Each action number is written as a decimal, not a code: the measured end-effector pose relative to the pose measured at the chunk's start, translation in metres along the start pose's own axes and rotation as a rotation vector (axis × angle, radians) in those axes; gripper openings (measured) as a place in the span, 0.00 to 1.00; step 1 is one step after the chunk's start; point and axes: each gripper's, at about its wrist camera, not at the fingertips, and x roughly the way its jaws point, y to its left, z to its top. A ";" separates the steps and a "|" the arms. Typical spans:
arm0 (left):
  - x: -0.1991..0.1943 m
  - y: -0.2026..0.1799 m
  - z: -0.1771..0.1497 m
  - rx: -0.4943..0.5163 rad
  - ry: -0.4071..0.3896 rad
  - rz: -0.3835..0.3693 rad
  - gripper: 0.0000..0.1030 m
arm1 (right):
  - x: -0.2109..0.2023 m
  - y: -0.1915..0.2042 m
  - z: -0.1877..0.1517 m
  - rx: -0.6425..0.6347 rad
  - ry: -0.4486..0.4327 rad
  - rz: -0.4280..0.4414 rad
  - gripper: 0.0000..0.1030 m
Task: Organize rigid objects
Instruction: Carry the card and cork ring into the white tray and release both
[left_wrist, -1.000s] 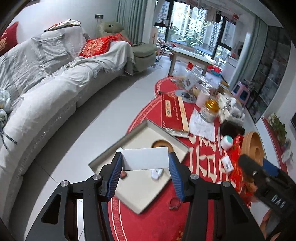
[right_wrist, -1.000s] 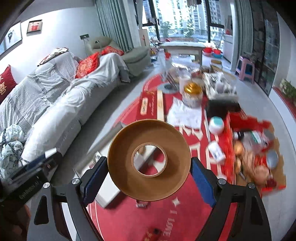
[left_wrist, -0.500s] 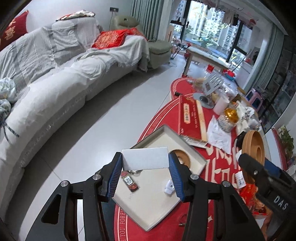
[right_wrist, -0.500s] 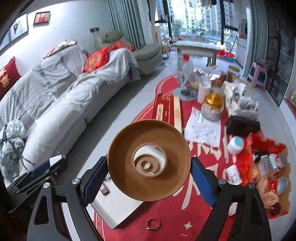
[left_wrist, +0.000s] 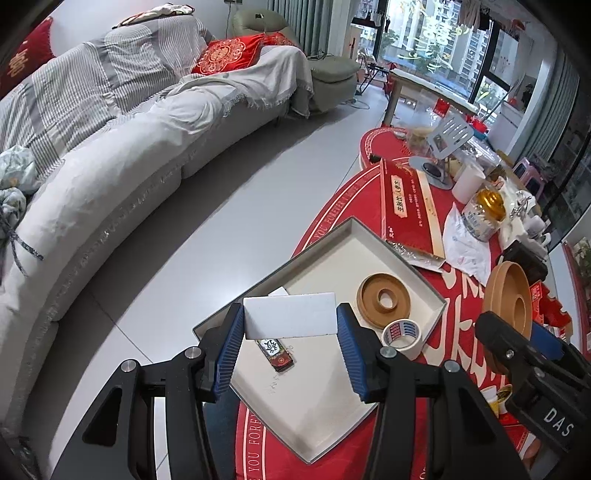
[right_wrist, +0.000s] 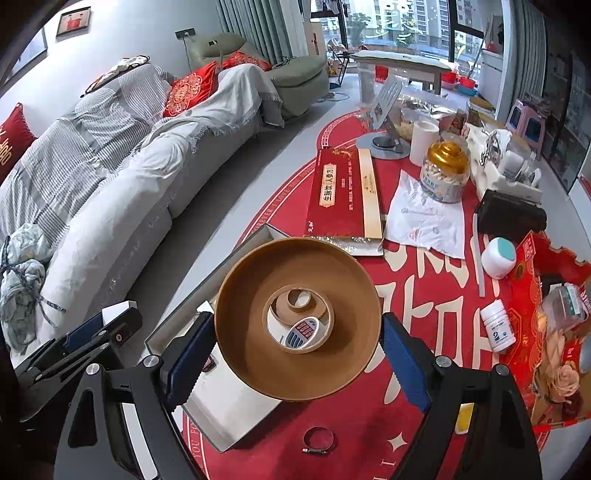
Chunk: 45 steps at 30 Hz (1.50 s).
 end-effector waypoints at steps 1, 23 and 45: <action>0.002 -0.001 0.000 0.002 0.003 0.004 0.52 | 0.003 -0.002 0.001 0.002 0.005 0.003 0.86; 0.033 0.000 -0.004 0.013 0.062 0.035 0.52 | 0.037 -0.010 -0.006 0.024 0.068 0.017 0.86; 0.048 0.012 -0.011 -0.009 0.094 0.042 0.52 | 0.051 0.002 -0.009 -0.013 0.097 0.005 0.86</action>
